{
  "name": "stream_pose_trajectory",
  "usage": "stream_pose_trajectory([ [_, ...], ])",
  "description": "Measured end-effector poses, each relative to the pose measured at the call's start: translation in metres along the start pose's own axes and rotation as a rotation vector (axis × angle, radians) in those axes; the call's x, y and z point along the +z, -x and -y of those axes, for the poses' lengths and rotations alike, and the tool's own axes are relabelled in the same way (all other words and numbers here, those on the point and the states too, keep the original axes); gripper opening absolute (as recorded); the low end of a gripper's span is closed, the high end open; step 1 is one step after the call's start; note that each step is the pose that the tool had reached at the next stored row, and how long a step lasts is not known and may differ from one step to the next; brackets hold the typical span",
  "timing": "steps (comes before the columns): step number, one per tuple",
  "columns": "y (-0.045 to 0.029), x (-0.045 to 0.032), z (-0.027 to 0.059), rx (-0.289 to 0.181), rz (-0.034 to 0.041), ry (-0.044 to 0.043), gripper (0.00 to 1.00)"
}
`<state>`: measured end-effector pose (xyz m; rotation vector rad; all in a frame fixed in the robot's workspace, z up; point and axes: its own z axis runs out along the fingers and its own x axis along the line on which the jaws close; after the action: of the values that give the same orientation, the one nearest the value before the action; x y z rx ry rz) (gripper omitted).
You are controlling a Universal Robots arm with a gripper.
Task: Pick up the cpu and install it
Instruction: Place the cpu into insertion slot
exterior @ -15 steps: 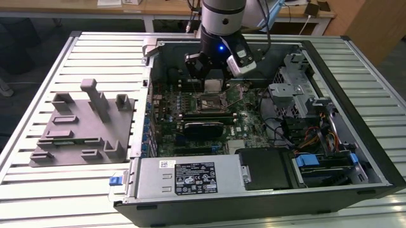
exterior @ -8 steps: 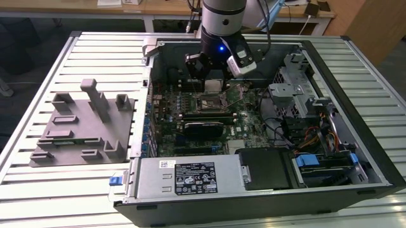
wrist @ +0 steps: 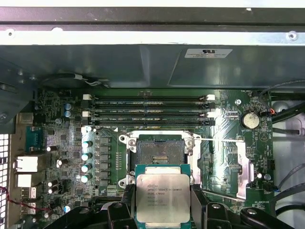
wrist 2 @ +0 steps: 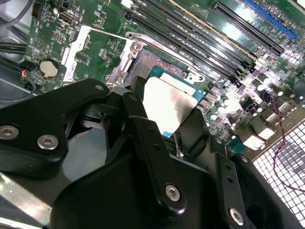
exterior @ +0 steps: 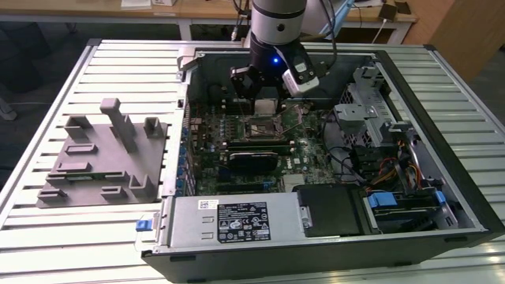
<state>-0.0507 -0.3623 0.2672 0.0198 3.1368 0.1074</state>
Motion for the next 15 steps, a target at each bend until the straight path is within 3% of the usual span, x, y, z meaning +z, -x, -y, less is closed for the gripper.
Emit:
stream_pose_trajectory([
  [3, 0.0001, 0.0001, 0.0000, 0.028, 0.0019, 0.0000, 0.54],
  [15, 0.0000, 0.0003, 0.0000, 0.220, 0.0151, -0.0006, 0.54],
])
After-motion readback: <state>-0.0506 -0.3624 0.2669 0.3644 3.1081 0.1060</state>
